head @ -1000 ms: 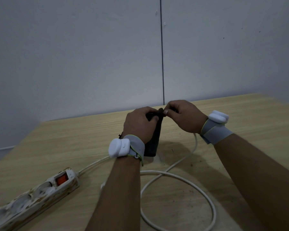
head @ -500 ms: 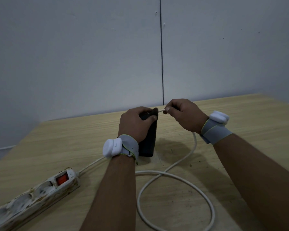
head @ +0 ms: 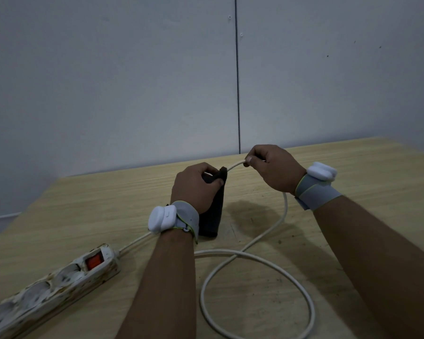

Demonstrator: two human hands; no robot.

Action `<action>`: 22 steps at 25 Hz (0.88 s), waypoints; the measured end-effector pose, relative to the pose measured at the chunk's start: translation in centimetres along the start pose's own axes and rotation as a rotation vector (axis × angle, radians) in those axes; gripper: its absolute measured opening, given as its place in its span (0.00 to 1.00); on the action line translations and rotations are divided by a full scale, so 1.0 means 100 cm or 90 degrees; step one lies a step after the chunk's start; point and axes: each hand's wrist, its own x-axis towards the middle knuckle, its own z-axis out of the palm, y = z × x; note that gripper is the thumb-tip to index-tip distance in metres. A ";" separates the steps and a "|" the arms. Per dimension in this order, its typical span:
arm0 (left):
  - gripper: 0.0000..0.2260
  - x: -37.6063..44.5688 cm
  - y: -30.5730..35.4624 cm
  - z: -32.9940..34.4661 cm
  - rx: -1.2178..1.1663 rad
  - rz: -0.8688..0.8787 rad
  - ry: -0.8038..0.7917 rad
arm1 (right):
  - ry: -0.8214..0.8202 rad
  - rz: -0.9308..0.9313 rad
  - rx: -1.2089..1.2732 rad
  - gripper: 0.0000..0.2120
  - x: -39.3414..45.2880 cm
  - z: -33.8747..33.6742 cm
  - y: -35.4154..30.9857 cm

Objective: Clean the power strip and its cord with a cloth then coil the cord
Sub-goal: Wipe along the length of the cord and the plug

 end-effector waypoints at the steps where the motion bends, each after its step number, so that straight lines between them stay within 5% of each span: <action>1: 0.04 0.000 0.000 0.000 0.008 0.010 0.002 | -0.017 -0.009 -0.044 0.07 -0.001 -0.001 0.000; 6: 0.04 0.001 0.002 0.002 -0.006 0.044 0.024 | -0.062 -0.122 -0.116 0.06 -0.006 0.007 -0.006; 22: 0.04 -0.030 -0.044 -0.026 0.139 0.033 -0.037 | -0.062 -0.071 -0.095 0.02 -0.007 0.003 0.001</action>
